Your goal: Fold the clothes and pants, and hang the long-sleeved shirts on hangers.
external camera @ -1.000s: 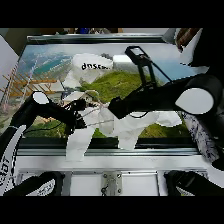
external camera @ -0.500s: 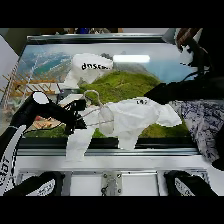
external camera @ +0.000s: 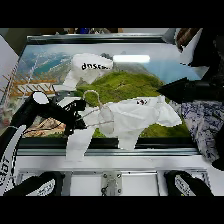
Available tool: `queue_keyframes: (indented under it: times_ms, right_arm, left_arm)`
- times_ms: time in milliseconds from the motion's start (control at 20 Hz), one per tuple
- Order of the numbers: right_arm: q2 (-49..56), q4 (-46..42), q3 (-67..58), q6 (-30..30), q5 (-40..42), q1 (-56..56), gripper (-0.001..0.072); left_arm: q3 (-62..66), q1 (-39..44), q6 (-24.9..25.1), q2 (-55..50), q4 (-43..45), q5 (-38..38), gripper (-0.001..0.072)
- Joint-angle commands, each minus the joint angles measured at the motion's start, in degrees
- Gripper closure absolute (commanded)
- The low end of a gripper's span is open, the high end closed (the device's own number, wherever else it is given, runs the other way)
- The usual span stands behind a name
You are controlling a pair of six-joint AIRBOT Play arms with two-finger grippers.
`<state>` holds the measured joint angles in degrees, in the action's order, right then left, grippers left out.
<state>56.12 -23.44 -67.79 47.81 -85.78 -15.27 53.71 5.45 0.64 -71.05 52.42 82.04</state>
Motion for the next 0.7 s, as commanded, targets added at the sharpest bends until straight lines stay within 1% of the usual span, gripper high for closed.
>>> queue_keyframes:
  times_ms: [0, 50, 100, 150, 250, 350, 400, 500, 650]
  right_arm:
    - [0.11, 2.27, 5.05, -19.52, -5.14, -5.07, 0.0098]
    - [0.31, 2.32, 7.52, -24.17, -5.14, -6.8, 0.0099]
    - [0.74, 1.84, 10.12, -30.62, -5.11, -8.15, 0.0098]
    - [1.33, 1.14, 12.28, -35.45, -4.98, -8.76, 0.0097]
    - [3.32, 2.78, 16.13, -38.07, -4.57, -8.57, 0.0098]
    - [5.49, 5.97, 18.73, -45.64, -4.72, -8.15, 0.0098]
    - [6.47, 7.32, 19.43, -48.13, -4.72, -7.76, 0.0098]
    - [8.46, 8.24, 19.67, -48.81, -4.7, -6.36, 0.0097]
    - [10.99, 7.87, 19.67, -51.43, -4.63, -2.84, 0.0097]
  left_arm:
    - [-0.02, 0.02, -0.04, 0.02, 0.02, 0.04, 0.0689]
    - [-0.02, 0.02, -0.04, 0.02, 0.02, 0.04, 0.0689]
    - [-0.02, 0.02, -0.04, 0.02, 0.04, 0.07, 0.0688]
    - [-0.02, 0.02, -0.04, 0.02, 0.02, 0.11, 0.0688]
    - [-0.02, 0.02, -0.02, 0.02, 0.02, 0.42, 0.0689]
    - [-0.02, 0.02, -0.02, 0.02, 0.02, 0.46, 0.0688]
    - [-0.02, 0.02, -0.04, 0.02, 0.04, 0.46, 0.0688]
    - [-0.02, 0.02, -0.02, 0.02, 0.02, 0.46, 0.0689]
    - [-0.02, 0.02, -0.02, 0.02, 0.04, 0.48, 0.0688]
